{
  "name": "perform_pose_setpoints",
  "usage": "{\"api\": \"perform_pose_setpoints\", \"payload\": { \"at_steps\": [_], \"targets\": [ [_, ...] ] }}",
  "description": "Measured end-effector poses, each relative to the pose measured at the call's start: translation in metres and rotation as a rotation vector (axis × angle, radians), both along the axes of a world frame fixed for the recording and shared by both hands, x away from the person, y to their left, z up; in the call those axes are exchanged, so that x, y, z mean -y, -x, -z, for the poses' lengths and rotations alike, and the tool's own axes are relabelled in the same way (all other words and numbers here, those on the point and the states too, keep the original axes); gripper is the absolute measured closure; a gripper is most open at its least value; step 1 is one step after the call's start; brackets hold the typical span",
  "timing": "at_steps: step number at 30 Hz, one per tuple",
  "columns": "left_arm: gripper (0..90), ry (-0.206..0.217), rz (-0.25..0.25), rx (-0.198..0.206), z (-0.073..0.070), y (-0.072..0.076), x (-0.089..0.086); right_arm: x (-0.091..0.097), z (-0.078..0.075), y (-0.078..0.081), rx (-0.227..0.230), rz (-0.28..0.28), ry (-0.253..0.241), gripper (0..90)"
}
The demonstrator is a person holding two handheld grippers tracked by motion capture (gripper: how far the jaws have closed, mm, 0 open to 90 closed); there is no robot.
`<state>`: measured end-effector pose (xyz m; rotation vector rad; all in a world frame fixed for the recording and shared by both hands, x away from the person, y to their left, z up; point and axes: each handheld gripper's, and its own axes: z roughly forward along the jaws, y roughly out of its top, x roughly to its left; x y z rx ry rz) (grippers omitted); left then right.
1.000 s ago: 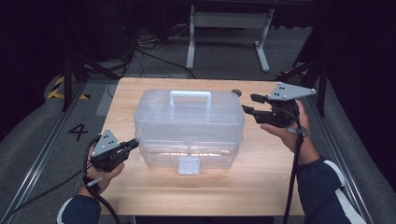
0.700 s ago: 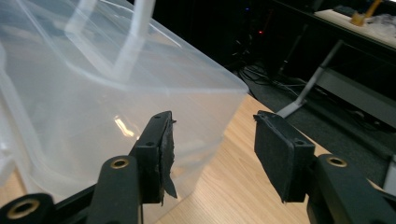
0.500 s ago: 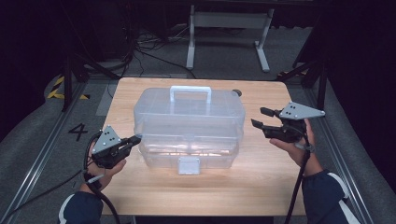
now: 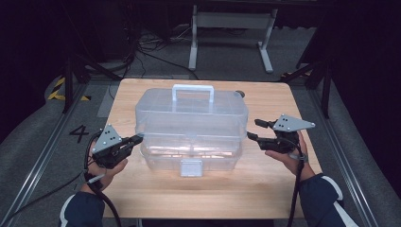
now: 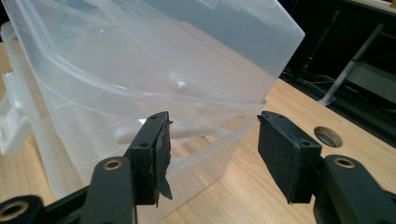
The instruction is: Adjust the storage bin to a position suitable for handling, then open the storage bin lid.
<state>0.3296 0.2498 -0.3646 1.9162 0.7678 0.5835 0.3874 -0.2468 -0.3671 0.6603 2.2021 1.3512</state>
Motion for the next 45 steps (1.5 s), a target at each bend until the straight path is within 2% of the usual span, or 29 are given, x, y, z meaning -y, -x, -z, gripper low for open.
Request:
{"api": "perform_pose_setpoints", "payload": {
  "at_steps": [5, 8, 9, 11, 16, 19, 23, 28, 29, 30, 32, 33, 34, 35, 36, 37, 38, 39, 40, 41, 43, 45],
  "targets": [
    [89.8, 0.007, -0.001, 0.005, -0.003, -0.002, 0.001, 0.000, 0.005, -0.002, -0.017, -0.008, 0.018, 44.0],
    [89.9, 0.010, -0.001, 0.004, -0.002, -0.003, 0.001, -0.003, 0.007, -0.003, -0.020, -0.012, 0.003, 43.8],
    [89.8, 0.004, 0.001, 0.005, -0.002, -0.002, 0.001, -0.005, 0.005, -0.001, 0.015, -0.007, -0.019, 44.2],
    [89.8, 0.006, -0.005, 0.011, -0.002, -0.001, 0.001, -0.006, 0.004, -0.001, 0.034, -0.001, -0.025, 44.0],
    [88.2, -0.017, -0.010, 0.030, -0.002, 0.004, -0.001, -0.009, 0.007, -0.001, 0.047, -0.005, -0.057, 47.6],
    [87.2, -0.032, -0.013, 0.032, -0.001, 0.008, -0.005, -0.011, 0.005, 0.001, 0.072, 0.004, -0.056, 49.9],
    [83.6, -0.058, -0.028, 0.028, 0.003, 0.016, -0.015, -0.013, 0.001, 0.004, 0.106, -0.006, -0.084, 56.6],
    [77.7, -0.048, -0.064, 0.014, 0.009, 0.025, -0.029, -0.017, -0.002, 0.006, 0.141, -0.013, -0.093, 64.3],
    [77.2, -0.048, -0.078, -0.004, 0.015, 0.029, -0.036, -0.017, -0.002, 0.007, 0.150, -0.006, -0.093, 64.8],
    [76.2, -0.048, -0.078, -0.004, 0.015, 0.029, -0.036, -0.017, -0.002, 0.007, 0.150, -0.006, -0.093, 64.8],
    [74.1, -0.075, -0.099, -0.036, 0.024, 0.031, -0.042, -0.017, -0.003, 0.006, 0.162, 0.001, -0.110, 66.1],
    [71.8, -0.078, -0.105, -0.054, 0.028, 0.032, -0.043, -0.016, -0.004, 0.005, 0.172, 0.010, -0.127, 69.1],
    [70.3, -0.095, -0.100, -0.097, 0.039, 0.033, -0.045, -0.016, -0.006, 0.005, 0.175, 0.014, -0.130, 69.6],
    [68.7, -0.112, -0.100, -0.120, 0.045, 0.034, -0.045, -0.017, -0.008, 0.004, 0.174, 0.018, -0.130, 70.1],
    [66.1, -0.112, -0.100, -0.120, 0.045, 0.034, -0.045, -0.017, -0.008, 0.004, 0.174, 0.018, -0.130, 70.1],
    [64.1, -0.150, -0.092, -0.159, 0.057, 0.034, -0.044, -0.018, -0.008, 0.004, 0.187, 0.030, -0.137, 70.5],
    [62.3, -0.172, -0.087, -0.179, 0.062, 0.034, -0.043, -0.018, -0.008, 0.004, 0.189, 0.032, -0.140, 70.6],
    [60.1, -0.172, -0.087, -0.179, 0.062, 0.034, -0.043, -0.018, -0.008, 0.004, 0.189, 0.032, -0.140, 70.6],
    [60.1, -0.190, -0.087, -0.200, 0.067, 0.033, -0.043, -0.018, -0.008, 0.003, 0.193, 0.038, -0.145, 70.9],
    [54.1, -0.194, -0.083, -0.218, 0.072, 0.032, -0.043, -0.019, -0.009, 0.004, 0.196, 0.048, -0.147, 71.6],
    [52.1, -0.193, -0.078, -0.256, 0.081, 0.030, -0.043, -0.020, -0.010, 0.004, 0.205, 0.054, -0.141, 71.9],
    [47.2, -0.187, -0.077, -0.278, 0.085, 0.030, -0.043, -0.023, -0.010, 0.004, 0.220, 0.074, -0.146, 72.6]
  ]
}}
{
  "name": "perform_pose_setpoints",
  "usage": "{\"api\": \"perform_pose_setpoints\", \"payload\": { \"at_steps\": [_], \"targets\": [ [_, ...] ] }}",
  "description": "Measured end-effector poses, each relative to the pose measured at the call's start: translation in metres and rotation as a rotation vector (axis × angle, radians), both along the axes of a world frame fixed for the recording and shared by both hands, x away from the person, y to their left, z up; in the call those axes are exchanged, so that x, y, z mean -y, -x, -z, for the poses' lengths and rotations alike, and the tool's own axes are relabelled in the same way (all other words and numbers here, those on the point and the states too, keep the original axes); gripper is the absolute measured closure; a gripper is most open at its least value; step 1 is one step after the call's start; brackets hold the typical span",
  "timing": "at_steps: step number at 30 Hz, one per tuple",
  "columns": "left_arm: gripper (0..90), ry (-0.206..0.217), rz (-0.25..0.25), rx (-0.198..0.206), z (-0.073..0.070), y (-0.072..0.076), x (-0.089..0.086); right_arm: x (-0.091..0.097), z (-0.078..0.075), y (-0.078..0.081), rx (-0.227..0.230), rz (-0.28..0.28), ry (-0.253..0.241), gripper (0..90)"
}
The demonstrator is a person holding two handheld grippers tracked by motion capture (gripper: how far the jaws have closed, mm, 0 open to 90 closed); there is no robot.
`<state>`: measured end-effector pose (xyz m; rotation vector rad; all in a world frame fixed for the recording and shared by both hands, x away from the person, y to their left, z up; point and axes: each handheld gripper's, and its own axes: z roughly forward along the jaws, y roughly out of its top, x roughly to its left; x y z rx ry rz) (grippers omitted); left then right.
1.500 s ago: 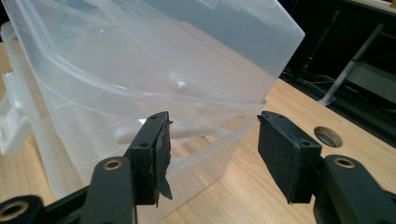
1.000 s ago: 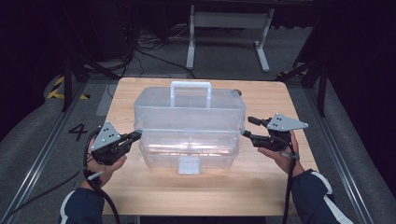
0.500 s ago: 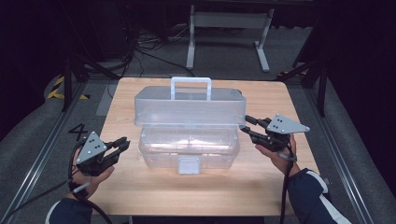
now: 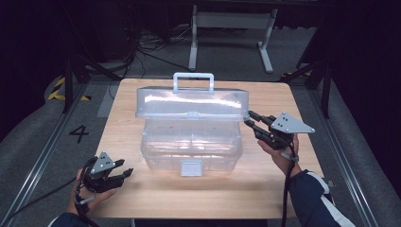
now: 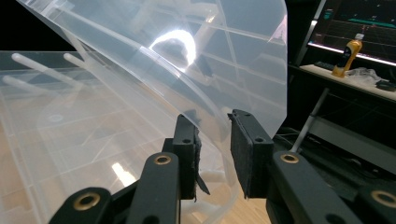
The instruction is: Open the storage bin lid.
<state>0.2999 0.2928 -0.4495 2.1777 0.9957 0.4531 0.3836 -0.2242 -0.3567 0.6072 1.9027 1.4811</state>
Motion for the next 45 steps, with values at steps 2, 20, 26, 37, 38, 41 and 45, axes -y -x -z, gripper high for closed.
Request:
{"api": "perform_pose_setpoints", "payload": {
  "at_steps": [2, 20, 26, 37, 38, 41, 45],
  "targets": [
    [40.6, 0.004, -0.006, -0.012, 0.003, 0.000, -0.001, -0.001, -0.001, -0.001, 0.003, 0.011, -0.008, 73.1],
    [25.8, -0.005, -0.062, -0.071, 0.028, -0.002, -0.004, -0.010, -0.018, -0.022, 0.029, 0.091, -0.061, 77.5],
    [20.3, 0.001, -0.056, -0.047, 0.031, -0.003, -0.005, -0.013, -0.022, -0.027, 0.041, 0.126, -0.058, 80.1],
    [19.7, 0.003, -0.061, -0.046, 0.031, -0.003, -0.004, -0.018, -0.029, -0.040, 0.053, 0.181, -0.052, 83.5],
    [19.6, 0.003, -0.061, -0.046, 0.031, -0.003, -0.004, -0.019, -0.030, -0.042, 0.052, 0.186, -0.053, 83.6],
    [19.3, 0.003, -0.061, -0.047, 0.031, -0.003, -0.004, -0.020, -0.033, -0.046, 0.043, 0.197, -0.057, 84.0],
    [19.1, 0.001, -0.059, -0.048, 0.031, -0.003, -0.004, -0.021, -0.036, -0.053, 0.023, 0.208, -0.066, 84.3]
  ]
}}
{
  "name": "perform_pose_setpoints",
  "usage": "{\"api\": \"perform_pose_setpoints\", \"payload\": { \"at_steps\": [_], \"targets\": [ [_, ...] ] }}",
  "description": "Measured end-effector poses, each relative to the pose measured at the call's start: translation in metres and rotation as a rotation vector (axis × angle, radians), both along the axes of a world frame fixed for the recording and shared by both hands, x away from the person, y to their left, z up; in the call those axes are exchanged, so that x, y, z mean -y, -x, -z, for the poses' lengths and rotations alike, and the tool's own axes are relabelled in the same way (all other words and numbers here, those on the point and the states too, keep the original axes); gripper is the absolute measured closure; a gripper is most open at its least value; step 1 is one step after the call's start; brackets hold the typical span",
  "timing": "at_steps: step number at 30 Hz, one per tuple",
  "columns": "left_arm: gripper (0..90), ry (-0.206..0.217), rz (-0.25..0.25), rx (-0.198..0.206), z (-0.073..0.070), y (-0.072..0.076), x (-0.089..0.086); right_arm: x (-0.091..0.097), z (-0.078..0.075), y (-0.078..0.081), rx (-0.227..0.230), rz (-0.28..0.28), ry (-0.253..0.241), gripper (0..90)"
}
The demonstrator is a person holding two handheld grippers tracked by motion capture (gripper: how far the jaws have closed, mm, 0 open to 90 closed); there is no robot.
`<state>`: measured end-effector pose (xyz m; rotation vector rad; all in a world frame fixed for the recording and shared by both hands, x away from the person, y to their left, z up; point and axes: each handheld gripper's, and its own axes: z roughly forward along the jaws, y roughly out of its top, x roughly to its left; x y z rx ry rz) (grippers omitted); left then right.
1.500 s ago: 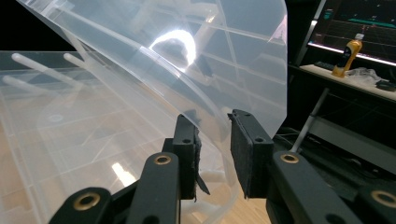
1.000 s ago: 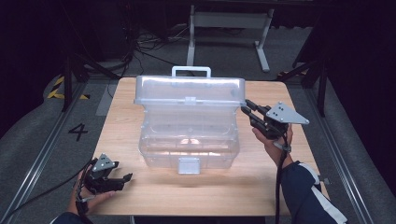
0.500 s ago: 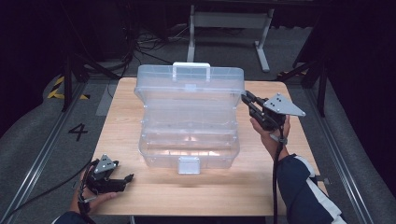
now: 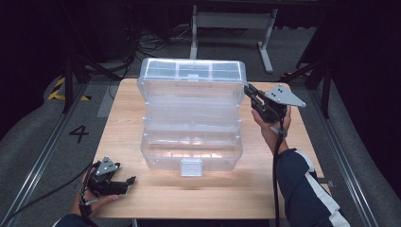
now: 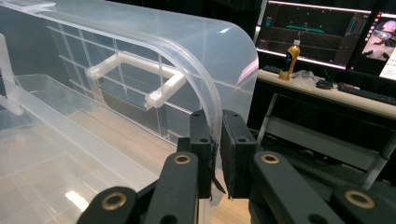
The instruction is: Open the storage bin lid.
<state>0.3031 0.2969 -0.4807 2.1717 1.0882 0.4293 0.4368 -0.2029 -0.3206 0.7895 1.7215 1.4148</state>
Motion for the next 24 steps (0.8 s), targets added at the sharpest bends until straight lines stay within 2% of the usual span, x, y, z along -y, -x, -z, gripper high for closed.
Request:
{"api": "perform_pose_setpoints", "payload": {
  "at_steps": [14, 24],
  "targets": [
    [18.2, 0.006, 0.005, 0.003, 0.001, -0.001, 0.000, 0.001, -0.007, -0.019, -0.039, -0.016, -0.006, 84.3],
    [17.8, 0.006, 0.002, -0.002, 0.001, -0.001, 0.000, 0.003, -0.013, -0.036, -0.090, -0.029, -0.022, 84.2]
  ]
}}
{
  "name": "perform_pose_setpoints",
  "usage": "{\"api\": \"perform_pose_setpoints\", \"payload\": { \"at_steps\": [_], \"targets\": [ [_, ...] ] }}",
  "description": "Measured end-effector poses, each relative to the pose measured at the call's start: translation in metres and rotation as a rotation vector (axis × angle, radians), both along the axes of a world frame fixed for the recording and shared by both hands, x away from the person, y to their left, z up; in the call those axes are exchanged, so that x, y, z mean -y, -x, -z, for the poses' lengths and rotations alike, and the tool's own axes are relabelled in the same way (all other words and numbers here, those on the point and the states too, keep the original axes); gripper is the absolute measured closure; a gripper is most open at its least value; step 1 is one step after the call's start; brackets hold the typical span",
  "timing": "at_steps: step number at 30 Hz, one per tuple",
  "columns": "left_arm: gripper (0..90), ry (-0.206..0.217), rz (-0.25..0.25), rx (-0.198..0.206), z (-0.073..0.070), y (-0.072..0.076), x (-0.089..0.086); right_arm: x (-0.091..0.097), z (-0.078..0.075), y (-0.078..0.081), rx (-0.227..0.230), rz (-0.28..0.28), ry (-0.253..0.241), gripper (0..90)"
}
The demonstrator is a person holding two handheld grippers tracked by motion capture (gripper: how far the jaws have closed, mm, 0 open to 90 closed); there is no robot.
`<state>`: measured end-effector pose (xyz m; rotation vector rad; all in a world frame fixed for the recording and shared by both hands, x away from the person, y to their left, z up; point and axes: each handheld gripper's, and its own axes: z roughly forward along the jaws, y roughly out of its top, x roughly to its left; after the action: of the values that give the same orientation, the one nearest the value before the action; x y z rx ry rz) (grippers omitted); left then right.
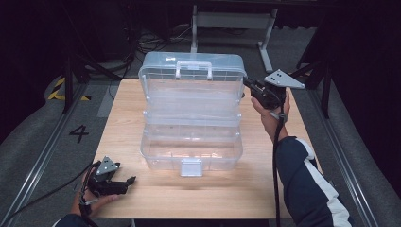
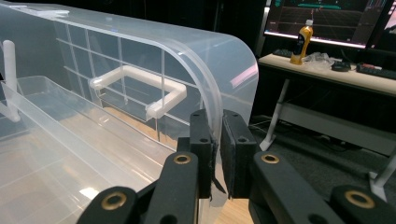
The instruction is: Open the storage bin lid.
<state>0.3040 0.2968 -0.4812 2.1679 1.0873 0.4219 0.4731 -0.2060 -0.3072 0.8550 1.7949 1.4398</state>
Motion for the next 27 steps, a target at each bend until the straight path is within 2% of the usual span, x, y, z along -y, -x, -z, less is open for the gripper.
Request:
{"api": "perform_pose_setpoints", "payload": {
  "at_steps": [15, 27],
  "targets": [
    [17.6, -0.001, 0.001, -0.004, 0.000, 0.000, 0.000, 0.001, -0.004, -0.019, -0.051, -0.010, -0.020, 84.0],
    [17.6, 0.000, -0.005, -0.003, 0.000, 0.001, 0.000, 0.001, -0.006, -0.038, -0.090, -0.011, -0.008, 83.4]
  ]
}}
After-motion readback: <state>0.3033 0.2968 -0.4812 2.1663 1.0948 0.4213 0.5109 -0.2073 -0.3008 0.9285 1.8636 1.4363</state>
